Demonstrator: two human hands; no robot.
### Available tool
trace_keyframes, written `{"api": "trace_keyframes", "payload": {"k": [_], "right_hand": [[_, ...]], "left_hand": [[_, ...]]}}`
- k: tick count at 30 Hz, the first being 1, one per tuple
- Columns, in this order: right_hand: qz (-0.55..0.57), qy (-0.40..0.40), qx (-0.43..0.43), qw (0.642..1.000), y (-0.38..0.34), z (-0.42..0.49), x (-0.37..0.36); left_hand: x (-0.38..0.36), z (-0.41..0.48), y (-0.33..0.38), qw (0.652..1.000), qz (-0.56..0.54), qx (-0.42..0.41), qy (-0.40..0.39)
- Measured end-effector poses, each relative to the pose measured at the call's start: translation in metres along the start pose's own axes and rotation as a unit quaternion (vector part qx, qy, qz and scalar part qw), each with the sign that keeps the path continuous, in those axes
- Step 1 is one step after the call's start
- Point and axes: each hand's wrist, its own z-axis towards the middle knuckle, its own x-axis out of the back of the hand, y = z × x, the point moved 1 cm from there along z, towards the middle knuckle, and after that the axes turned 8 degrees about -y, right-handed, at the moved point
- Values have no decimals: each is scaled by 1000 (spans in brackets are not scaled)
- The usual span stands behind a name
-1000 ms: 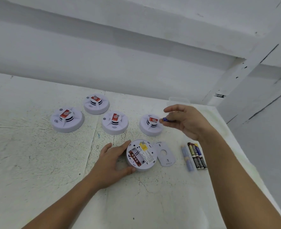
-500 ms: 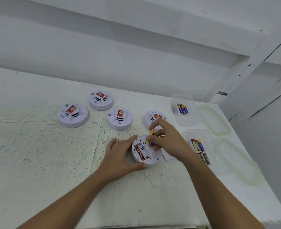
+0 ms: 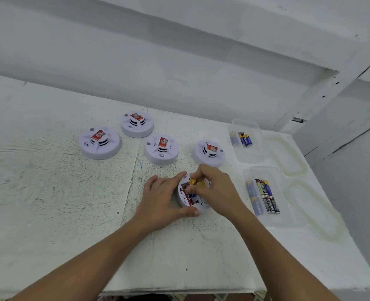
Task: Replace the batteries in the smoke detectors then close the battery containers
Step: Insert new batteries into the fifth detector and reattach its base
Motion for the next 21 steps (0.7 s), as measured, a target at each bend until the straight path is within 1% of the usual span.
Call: {"api": "trace_keyframes", "payload": {"k": [5, 8, 11, 18, 21], "right_hand": [[-32, -33, 17, 999, -3, 6, 4], [-45, -61, 8, 997, -1, 7, 5], [-34, -73, -4, 997, 1, 8, 4], [-26, -79, -5, 997, 4, 8, 4], [-26, -72, 14, 997, 9, 5, 2]], "left_hand": [[2, -1, 3, 1000, 25, -10, 0], [0, -3, 3, 999, 51, -17, 4], [-1, -3, 2, 997, 72, -14, 1], [-2, -4, 3, 995, 104, -8, 3], [-3, -4, 2, 995, 102, -11, 7]]}}
